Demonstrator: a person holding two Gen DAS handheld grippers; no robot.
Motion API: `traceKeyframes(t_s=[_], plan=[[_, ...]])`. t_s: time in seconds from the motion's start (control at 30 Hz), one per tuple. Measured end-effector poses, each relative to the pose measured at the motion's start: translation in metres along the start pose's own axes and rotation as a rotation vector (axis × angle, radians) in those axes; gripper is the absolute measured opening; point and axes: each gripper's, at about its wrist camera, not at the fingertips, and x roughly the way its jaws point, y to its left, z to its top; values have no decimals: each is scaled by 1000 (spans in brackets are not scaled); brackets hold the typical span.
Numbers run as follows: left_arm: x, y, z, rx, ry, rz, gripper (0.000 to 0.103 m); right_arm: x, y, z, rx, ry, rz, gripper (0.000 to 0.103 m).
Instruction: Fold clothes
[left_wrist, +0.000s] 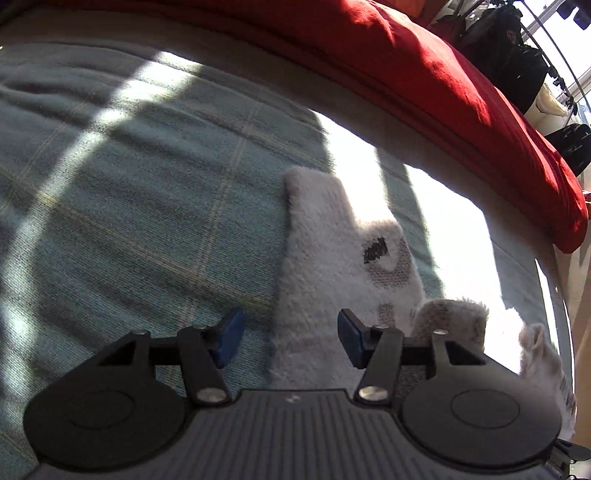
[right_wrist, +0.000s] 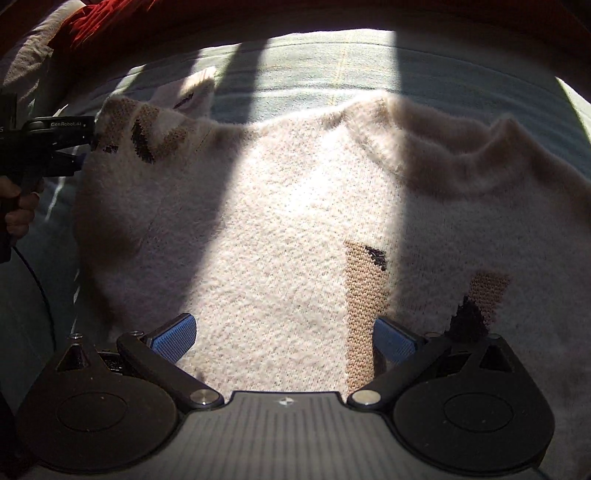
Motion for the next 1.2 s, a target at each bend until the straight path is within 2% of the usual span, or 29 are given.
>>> traceKeyframes(t_s=[0.17,0.4,0.43,0.5,0.57,0.63,0.7,0.83,0.93,1.2], plan=[[14,2,16,-19,1,-84,55,5,-2,4,8,-6,9,103],[41,-23,42,77,27,-109,54,10,-6,13,40,-12,26,103],[41,-26,41,99,33,-99,53,10,-6,13,39,-10,27,103],[37,-30,38,136,49,-82,39,9,-6,13,41,-11,33,103],[31,-31,31,155,59,-52,15,9,-8,13,48,-16,41,103],[22,-36,26,181,40,-20,9,10,-9,13,52,-20,46,103],[13,-41,21,206,20,11,8,10,-8,13,52,-23,45,103],[-12,-46,14,193,-47,7,8,9,-5,12,29,-23,33,103],[-30,-52,8,196,-97,38,7,6,-5,13,26,-23,31,103],[-94,-21,-8,56,-227,187,7,-2,-8,11,62,-31,42,103]])
